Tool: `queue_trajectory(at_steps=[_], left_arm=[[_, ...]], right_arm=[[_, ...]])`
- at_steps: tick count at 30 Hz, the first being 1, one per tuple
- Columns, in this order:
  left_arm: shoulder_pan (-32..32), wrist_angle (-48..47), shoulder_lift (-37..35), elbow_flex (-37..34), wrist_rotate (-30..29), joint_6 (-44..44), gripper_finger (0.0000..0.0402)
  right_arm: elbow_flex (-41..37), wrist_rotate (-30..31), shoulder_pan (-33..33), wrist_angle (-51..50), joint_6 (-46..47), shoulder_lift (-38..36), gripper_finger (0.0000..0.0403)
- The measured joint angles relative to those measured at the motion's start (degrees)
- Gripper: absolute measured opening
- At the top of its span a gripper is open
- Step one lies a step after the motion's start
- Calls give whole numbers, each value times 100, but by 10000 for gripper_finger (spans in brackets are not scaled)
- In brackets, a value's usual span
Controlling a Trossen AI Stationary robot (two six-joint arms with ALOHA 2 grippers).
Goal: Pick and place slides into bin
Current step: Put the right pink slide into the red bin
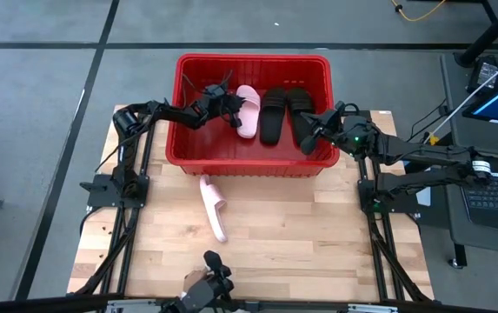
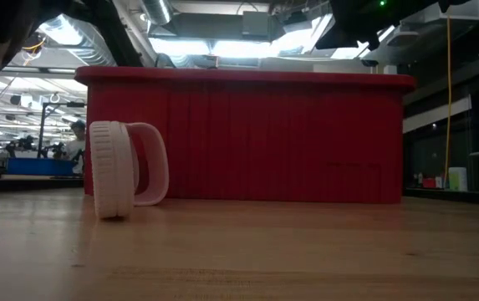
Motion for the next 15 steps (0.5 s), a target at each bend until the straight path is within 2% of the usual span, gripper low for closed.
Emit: queue_trajectory(at_steps=[15], left_arm=[[10, 13, 1, 1, -37, -23, 62]], right_arm=[[0, -1, 2, 1, 22, 0, 6]])
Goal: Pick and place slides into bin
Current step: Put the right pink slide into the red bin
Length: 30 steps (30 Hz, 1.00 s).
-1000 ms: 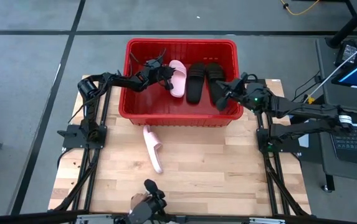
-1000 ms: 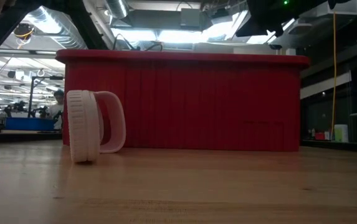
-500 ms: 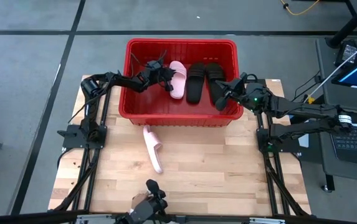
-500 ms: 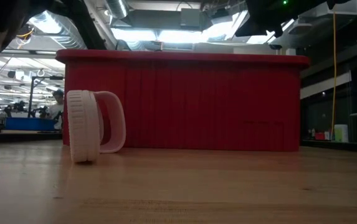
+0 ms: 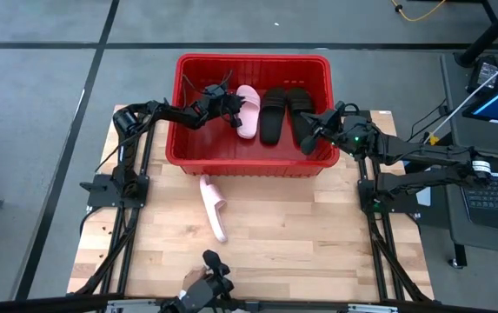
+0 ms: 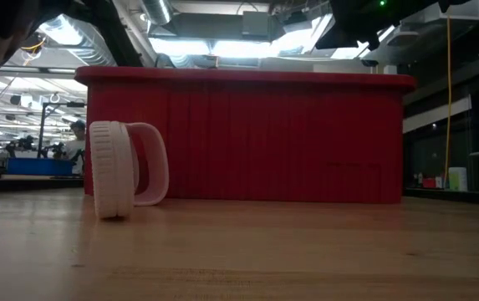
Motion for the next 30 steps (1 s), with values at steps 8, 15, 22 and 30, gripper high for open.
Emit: queue_trajectory(at_steps=[8, 15, 22, 30], left_arm=[[0, -88, 7, -1, -71, -235, 99], [2, -537, 7, -1, -118, -241, 117], [-81, -745, -160, 5, -374, -186, 118], [-98, -1242, -627, 5, -267, -105, 118]], right_arm=[[0, -95, -2, -1, 1, -2, 6], [0, -303, 3, -1, 11, -2, 6], [0, -310, 3, -1, 155, -2, 6], [0, -614, 20, -3, 155, -2, 6]])
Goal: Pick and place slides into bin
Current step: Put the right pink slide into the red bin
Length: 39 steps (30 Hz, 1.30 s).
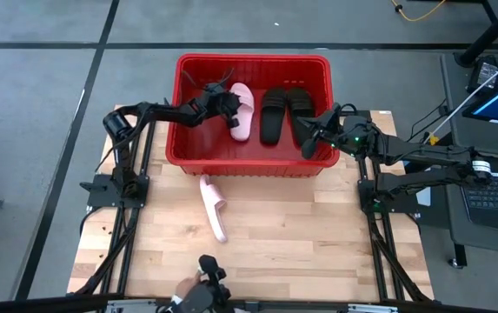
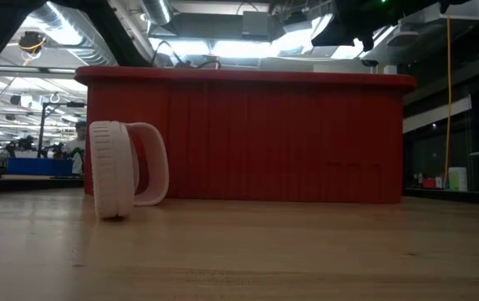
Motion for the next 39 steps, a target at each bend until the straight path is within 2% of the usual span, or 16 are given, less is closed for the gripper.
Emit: queue_trajectory(at_steps=[6, 14, 23, 29, 35, 39], left_arm=[[-25, -586, -157, 0, 38, -196, 118], [-223, -413, -157, -2, 36, -432, 118], [-337, -495, -157, -2, -296, 182, 118], [-323, -1014, -155, -2, -493, 680, 118], [-299, -889, -150, -7, -1049, 1023, 118], [-183, -817, -149, -7, -954, 1025, 118]], right_arm=[[0, -1, 0, -1, -13, 0, 6], [0, -309, 0, 0, -5, 0, 6], [0, -550, 2, 0, 122, -2, 6], [0, -548, 1, 0, 93, -1, 6], [0, -545, 0, 0, 83, 0, 6], [0, -543, 0, -1, 81, 0, 6]])
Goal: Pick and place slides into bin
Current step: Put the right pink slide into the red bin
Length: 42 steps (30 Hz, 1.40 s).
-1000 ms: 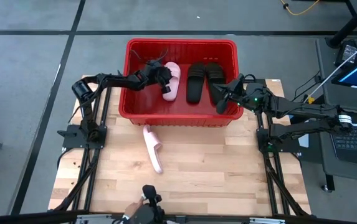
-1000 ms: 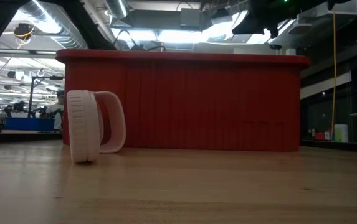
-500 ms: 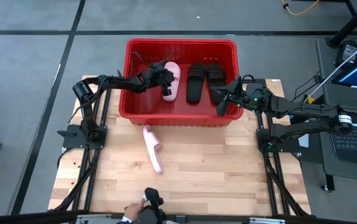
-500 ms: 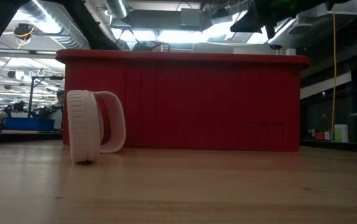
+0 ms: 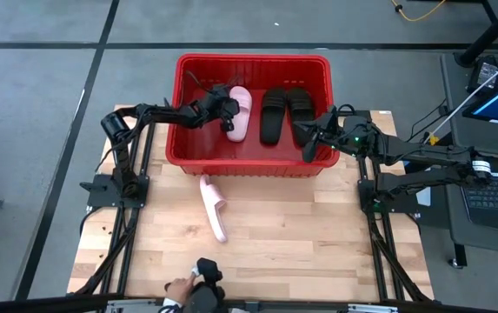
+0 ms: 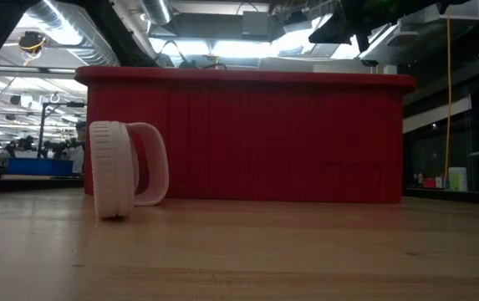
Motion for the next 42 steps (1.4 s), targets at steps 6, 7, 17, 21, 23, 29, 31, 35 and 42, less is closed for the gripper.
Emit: queue_trajectory(at_steps=[6, 7, 17, 21, 23, 29, 31, 35, 42], left_arm=[[132, -109, 0, 0, 165, 3, 118], [142, -109, 0, 0, 220, 28, 118], [159, 57, 235, 0, 191, 212, 101], [164, 363, 262, 0, 11, 205, 91], [166, 535, 262, 0, 6, 203, 84], [164, 542, 262, 0, 286, 196, 36], [159, 529, 262, 0, 402, 132, 14], [146, 565, 262, 0, 414, 13, 8], [146, 853, 262, 0, 377, -245, 6]], right_arm=[[1, 9, -17, 1, -133, 0, 6], [0, 11, -22, 1, -162, -1, 6], [1, 63, -180, 4, -275, 0, 6], [2, 63, -259, 4, -267, 0, 6], [2, 63, -289, 4, -262, -1, 6], [2, 63, -286, 4, -281, -2, 6], [2, 63, -286, 4, -312, -1, 6], [2, 63, -286, 4, -438, -1, 6], [2, 63, -449, 4, -437, 0, 6]])
